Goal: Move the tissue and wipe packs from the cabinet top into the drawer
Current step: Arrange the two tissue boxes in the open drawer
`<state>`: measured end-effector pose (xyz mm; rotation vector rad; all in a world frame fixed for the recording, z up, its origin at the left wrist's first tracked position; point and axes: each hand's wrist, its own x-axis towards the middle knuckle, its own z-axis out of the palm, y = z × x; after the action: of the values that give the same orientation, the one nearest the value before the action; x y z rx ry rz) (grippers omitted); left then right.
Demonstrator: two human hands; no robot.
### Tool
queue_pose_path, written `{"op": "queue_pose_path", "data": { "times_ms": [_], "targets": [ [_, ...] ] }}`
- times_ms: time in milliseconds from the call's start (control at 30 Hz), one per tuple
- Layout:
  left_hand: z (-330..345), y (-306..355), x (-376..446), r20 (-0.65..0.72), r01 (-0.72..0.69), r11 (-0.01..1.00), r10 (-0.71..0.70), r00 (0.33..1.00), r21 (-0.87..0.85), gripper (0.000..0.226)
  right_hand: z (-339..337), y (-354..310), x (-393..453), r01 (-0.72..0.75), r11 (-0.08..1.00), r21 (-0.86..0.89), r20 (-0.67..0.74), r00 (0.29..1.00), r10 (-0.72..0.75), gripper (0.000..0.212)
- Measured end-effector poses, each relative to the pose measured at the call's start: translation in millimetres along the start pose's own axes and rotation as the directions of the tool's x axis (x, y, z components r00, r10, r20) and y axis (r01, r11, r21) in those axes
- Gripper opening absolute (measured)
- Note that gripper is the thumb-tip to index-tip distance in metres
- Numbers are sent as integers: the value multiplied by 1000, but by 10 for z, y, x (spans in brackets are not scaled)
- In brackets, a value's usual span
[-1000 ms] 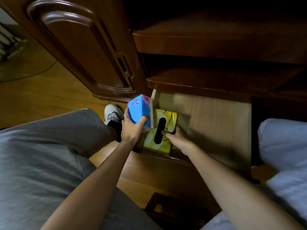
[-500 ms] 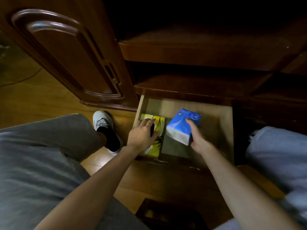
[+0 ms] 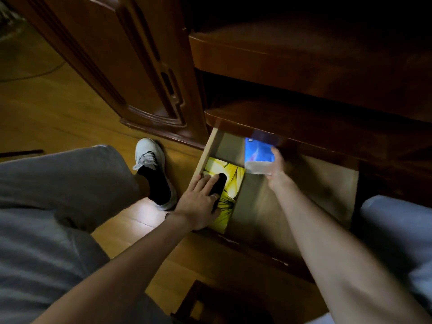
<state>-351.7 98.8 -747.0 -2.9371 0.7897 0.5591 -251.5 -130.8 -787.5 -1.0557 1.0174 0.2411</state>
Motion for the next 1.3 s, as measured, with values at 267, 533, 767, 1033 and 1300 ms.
{"op": "queue_pose_path", "data": {
  "times_ms": [267,533,767,1033,1300],
  "targets": [
    [-28,38,24,-8,37,999,-37,999,-20,60,404,323,61,250,771,-586,270,957,-104,78],
    [-26,-7,-11,5,15,1000,-15,1000,-15,61,481,259,168,50,887,-458,136,991,14,78],
    [-41,19,-8,-2,24,1000,-24,1000,-4,62,-59,63,149,271,899,-345,-81,945,-316,42],
    [-61,3,-9,-1,21,1000,-21,1000,2,62,145,93,175,226,797,-561,82,973,-218,79],
    [-17,-14,-18,-18,7,1000,-8,1000,-14,60,348,563,231,20,804,-594,-40,998,-54,113]
  ]
}}
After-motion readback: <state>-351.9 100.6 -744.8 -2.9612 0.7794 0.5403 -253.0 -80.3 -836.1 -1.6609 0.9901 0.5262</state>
